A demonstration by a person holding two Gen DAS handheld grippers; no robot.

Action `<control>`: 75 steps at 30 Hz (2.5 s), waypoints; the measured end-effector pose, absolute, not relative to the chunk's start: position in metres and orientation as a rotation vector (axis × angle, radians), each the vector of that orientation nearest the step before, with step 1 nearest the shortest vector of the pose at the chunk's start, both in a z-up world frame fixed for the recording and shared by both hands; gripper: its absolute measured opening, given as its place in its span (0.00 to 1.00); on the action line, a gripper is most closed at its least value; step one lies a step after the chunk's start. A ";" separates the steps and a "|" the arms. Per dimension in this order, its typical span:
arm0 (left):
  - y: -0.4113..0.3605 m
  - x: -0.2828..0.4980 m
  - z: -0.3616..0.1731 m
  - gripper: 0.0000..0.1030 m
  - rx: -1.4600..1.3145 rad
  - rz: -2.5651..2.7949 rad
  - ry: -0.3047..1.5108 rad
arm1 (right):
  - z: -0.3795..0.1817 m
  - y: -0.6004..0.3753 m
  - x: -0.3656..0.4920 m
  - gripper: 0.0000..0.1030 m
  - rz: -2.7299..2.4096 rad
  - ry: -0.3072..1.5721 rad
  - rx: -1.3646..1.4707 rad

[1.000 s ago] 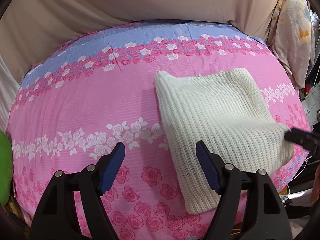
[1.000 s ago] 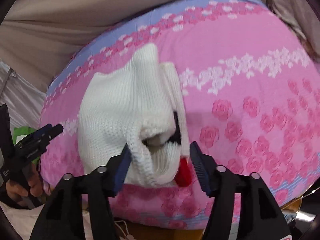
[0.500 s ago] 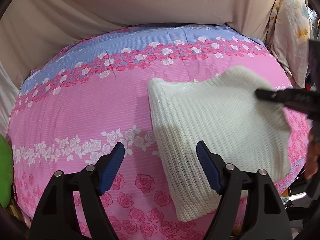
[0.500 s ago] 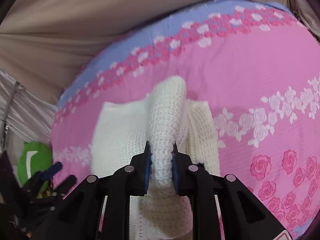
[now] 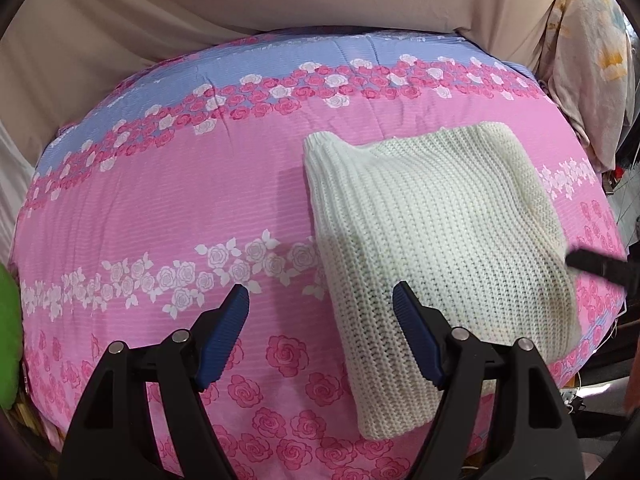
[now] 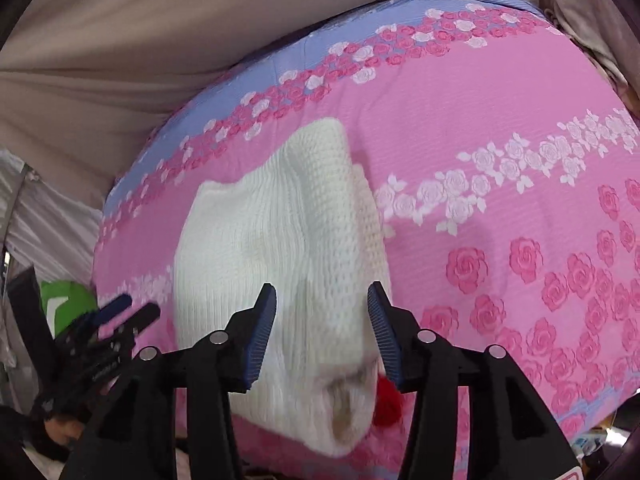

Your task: Fold small clothes

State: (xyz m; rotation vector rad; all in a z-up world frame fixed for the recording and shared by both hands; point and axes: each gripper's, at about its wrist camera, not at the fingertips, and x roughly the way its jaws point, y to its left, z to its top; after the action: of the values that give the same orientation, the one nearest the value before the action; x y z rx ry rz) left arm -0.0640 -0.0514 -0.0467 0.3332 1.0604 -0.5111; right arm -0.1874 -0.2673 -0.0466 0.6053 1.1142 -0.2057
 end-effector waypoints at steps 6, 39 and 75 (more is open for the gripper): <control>-0.058 -0.063 -0.054 0.70 0.319 -0.516 1.097 | -0.080 -0.253 -0.201 0.12 -0.175 1.165 0.601; -0.088 -0.054 -0.063 0.75 0.203 -0.565 1.158 | -0.095 -0.305 -0.129 0.20 -0.228 1.175 0.490; -0.139 -0.052 -0.056 0.51 -0.005 -0.730 1.234 | -0.049 -0.351 -0.196 0.37 -0.174 0.989 0.696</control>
State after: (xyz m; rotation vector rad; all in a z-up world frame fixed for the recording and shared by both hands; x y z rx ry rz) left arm -0.0522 -0.1389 -0.0560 -0.0052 1.2340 -0.7296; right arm -0.1959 -0.3505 -0.0486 0.6958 0.9895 -0.1737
